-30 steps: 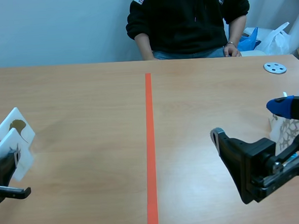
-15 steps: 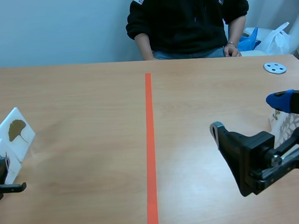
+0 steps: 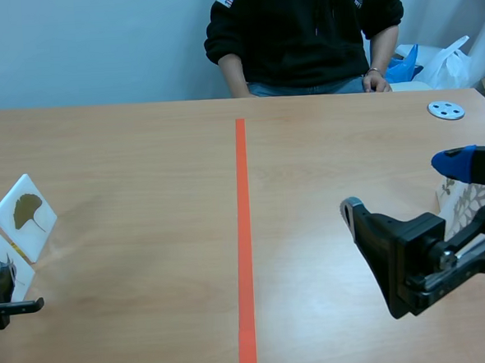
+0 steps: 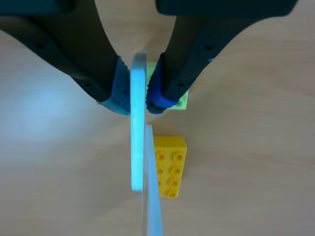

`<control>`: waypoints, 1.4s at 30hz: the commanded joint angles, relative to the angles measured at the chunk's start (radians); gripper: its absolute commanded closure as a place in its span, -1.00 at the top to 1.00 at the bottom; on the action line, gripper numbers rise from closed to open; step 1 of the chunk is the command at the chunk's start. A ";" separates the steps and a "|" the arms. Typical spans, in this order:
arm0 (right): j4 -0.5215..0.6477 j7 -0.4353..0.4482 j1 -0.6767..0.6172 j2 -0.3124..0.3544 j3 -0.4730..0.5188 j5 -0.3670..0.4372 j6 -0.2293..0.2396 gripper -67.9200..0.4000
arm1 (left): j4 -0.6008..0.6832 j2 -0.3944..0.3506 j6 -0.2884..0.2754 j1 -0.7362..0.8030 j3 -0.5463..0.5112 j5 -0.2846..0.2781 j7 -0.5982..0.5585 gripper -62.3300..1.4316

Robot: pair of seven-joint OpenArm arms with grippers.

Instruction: Sort the leaf by its shape. The table is split by an orange tape line. A compound leaf with several leaflets goes to the left side, a simple leaf with one blade goes to the right side. Return to the home posture when a red brick is placed on the table.

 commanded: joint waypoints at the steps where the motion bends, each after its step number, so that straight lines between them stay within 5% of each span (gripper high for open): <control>1: 0.003 0.012 0.006 0.005 0.010 0.008 0.000 1.00 | 0.023 -0.001 -0.002 0.002 -0.003 -0.001 -0.028 -0.36; 6: 0.003 0.012 0.006 0.005 0.010 0.008 0.000 1.00 | 0.031 -0.005 -0.003 0.002 -0.003 -0.012 -0.032 0.23; 15: 0.003 0.012 0.006 0.005 0.010 0.008 0.000 1.00 | 0.174 -0.067 -0.012 0.063 -0.041 -0.207 0.002 0.99; 20: 0.003 0.012 0.006 0.005 0.010 0.008 0.000 1.00 | 0.358 -0.084 -0.022 0.156 -0.089 -0.311 0.085 1.00; 26: 0.003 0.011 0.006 0.005 0.010 0.008 0.000 1.00 | 0.643 -0.084 -0.095 0.287 -0.129 -0.315 0.174 1.00; 31: 0.003 0.010 0.006 0.005 0.010 0.007 -0.001 1.00 | 0.845 -0.080 -0.216 0.385 -0.130 -0.314 0.221 1.00; 39: 0.003 -0.002 0.003 0.005 0.011 0.008 -0.001 1.00 | 0.914 -0.078 -0.288 0.437 -0.035 -0.303 0.298 1.00; 42: 0.003 -0.004 0.000 0.005 0.011 0.008 -0.001 1.00 | 0.914 -0.060 -0.286 0.436 0.040 -0.246 0.306 1.00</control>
